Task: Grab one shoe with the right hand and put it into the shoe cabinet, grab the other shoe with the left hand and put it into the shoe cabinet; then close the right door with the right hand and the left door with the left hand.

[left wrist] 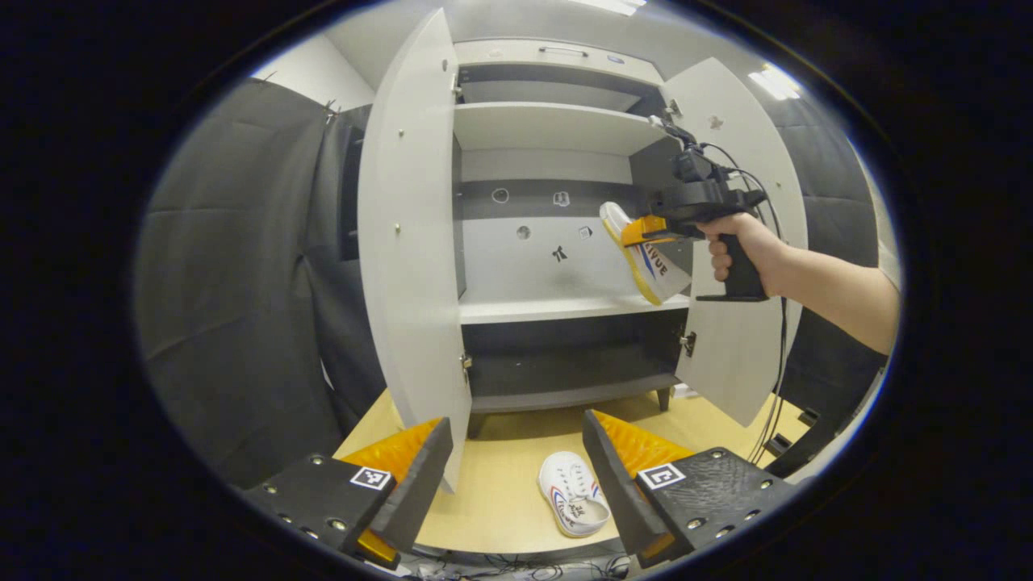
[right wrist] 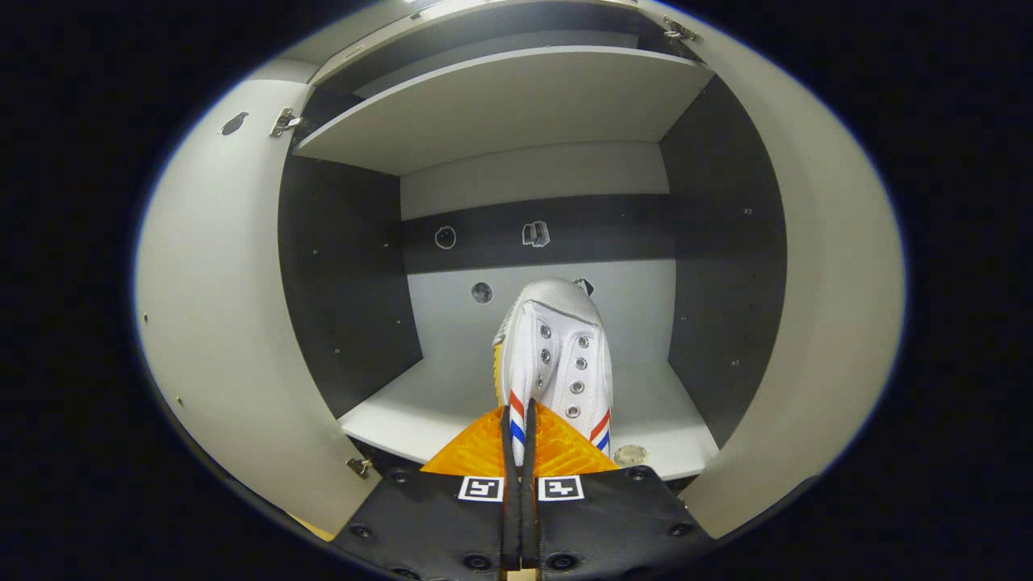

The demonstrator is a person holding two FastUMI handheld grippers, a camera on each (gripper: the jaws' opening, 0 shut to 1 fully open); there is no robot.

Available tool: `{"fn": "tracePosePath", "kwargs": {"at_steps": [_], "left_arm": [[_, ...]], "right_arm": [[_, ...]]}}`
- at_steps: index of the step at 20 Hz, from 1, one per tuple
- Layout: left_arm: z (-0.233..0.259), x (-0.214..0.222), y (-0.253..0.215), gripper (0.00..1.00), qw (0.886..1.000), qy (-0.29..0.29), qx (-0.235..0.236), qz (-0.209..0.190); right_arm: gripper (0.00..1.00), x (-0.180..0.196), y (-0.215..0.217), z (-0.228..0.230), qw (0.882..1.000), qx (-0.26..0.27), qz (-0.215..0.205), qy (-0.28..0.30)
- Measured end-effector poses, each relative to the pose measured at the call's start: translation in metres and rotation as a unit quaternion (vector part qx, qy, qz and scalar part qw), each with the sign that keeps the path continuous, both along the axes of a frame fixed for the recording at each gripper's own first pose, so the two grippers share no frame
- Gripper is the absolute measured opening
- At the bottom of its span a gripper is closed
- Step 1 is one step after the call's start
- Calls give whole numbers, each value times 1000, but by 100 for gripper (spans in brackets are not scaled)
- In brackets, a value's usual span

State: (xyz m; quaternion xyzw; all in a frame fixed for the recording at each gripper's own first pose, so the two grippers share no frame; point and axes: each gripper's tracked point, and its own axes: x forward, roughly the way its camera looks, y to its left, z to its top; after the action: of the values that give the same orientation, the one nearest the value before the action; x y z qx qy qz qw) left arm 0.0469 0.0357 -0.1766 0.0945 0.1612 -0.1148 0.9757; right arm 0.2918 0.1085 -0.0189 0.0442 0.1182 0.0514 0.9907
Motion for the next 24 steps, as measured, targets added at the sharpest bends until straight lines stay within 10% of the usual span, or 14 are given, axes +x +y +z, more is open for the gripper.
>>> {"fn": "tracePosePath", "kwargs": {"at_steps": [11,24], "left_arm": [[12,-11,25,94,999,-13,-3,51],[10,-11,36,94,997,-14,-2,79]], "right_arm": [[1,102,-39,-1,997,-35,-65,-18],[5,133,-41,-52,994,10,-95,56]]}}
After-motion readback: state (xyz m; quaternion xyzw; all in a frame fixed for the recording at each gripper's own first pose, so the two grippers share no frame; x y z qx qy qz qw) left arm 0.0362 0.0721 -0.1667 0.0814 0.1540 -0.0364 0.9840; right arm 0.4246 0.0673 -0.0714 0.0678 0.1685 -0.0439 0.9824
